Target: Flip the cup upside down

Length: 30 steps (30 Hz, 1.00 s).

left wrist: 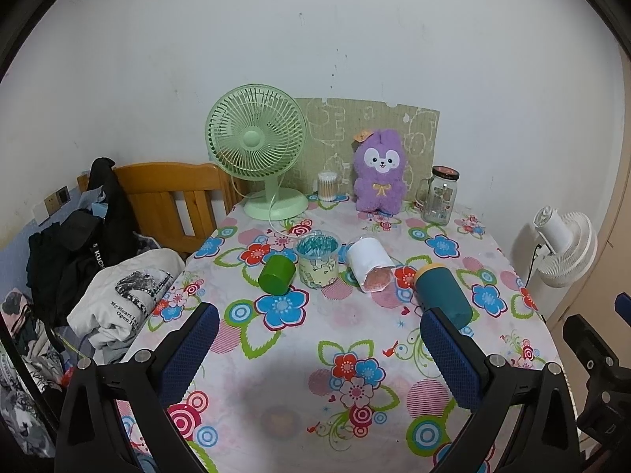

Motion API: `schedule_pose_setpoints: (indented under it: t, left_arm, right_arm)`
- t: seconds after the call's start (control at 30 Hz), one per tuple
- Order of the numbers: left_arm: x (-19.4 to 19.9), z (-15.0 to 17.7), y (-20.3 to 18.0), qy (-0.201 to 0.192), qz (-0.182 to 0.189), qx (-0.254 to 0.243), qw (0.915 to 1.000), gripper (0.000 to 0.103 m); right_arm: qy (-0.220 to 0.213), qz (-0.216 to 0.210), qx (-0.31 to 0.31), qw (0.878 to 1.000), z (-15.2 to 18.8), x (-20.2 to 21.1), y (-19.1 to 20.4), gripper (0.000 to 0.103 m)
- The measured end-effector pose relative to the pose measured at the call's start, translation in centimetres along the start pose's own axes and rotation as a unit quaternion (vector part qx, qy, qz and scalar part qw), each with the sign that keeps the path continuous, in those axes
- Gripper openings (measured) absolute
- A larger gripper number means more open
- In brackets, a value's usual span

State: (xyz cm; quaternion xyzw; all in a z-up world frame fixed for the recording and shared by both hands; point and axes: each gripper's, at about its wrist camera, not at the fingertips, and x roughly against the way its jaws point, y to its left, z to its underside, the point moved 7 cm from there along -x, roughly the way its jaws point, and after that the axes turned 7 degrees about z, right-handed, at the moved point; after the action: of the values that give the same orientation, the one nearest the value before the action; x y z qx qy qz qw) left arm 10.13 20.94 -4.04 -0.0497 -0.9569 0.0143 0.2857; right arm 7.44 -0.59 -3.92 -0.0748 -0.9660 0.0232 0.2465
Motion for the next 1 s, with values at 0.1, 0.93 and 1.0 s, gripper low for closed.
schedule_pose_setpoints:
  t: [0.1, 0.93, 1.0]
  left_arm:
    - [-0.7, 0.1, 0.1, 0.006, -0.001, 0.001, 1.0000, 0.103]
    - [-16.5, 1.0, 1.5, 0.123, -0.016, 0.001, 0.9923, 0.103]
    - [-17.8, 1.0, 1.6, 0.130, -0.016, -0.002, 0.9914, 0.103]
  right_arm:
    - [0.005, -0.003, 0.000, 1.000, 0.0, -0.9, 0.1, 0.103]
    - [0.158, -0.044, 0.063, 0.985, 0.9, -19.7, 4.2, 0.103]
    - [0.174, -0.044, 0.063, 0.982, 1.5, -21.3, 4.5, 0.103]
